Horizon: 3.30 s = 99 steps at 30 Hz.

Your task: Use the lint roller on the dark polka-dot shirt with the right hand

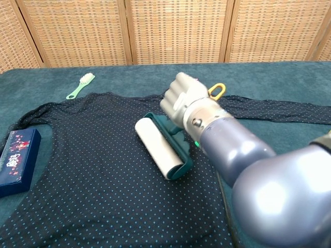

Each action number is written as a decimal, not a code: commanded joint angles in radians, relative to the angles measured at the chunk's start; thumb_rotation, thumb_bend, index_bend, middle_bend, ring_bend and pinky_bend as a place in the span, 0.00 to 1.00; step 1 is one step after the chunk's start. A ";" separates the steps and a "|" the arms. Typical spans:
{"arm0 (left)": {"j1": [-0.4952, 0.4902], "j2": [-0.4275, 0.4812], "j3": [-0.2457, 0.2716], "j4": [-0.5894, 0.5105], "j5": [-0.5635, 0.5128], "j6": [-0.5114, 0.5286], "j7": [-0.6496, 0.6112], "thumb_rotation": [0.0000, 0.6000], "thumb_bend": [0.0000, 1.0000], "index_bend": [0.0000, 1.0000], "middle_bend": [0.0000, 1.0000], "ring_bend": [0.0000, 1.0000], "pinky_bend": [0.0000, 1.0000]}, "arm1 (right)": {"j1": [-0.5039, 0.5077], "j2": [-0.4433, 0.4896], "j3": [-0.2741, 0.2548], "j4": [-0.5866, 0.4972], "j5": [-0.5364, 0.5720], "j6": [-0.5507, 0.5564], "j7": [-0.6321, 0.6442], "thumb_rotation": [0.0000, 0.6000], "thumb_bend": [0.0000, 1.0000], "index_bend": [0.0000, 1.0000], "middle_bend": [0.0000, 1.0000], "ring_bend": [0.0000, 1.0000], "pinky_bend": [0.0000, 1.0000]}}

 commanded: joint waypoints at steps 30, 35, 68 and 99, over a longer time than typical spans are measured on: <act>-0.005 -0.005 0.004 -0.003 -0.004 -0.006 0.016 1.00 0.00 0.00 0.00 0.00 0.00 | -0.048 -0.006 -0.127 0.040 -0.147 0.013 -0.044 1.00 0.86 0.72 1.00 1.00 1.00; -0.005 -0.007 0.003 -0.005 -0.008 -0.004 0.023 1.00 0.00 0.00 0.00 0.00 0.00 | -0.085 0.058 -0.141 0.084 -0.145 -0.008 -0.019 1.00 0.86 0.72 1.00 1.00 1.00; -0.012 -0.003 0.000 0.004 -0.015 -0.016 0.004 1.00 0.00 0.00 0.00 0.00 0.00 | -0.045 -0.109 -0.057 0.114 -0.174 -0.041 -0.129 1.00 0.86 0.72 1.00 1.00 1.00; -0.015 -0.011 0.000 0.004 -0.024 -0.018 0.025 1.00 0.00 0.00 0.00 0.00 0.00 | -0.108 -0.094 -0.074 0.171 -0.232 -0.080 -0.091 1.00 0.85 0.72 1.00 1.00 1.00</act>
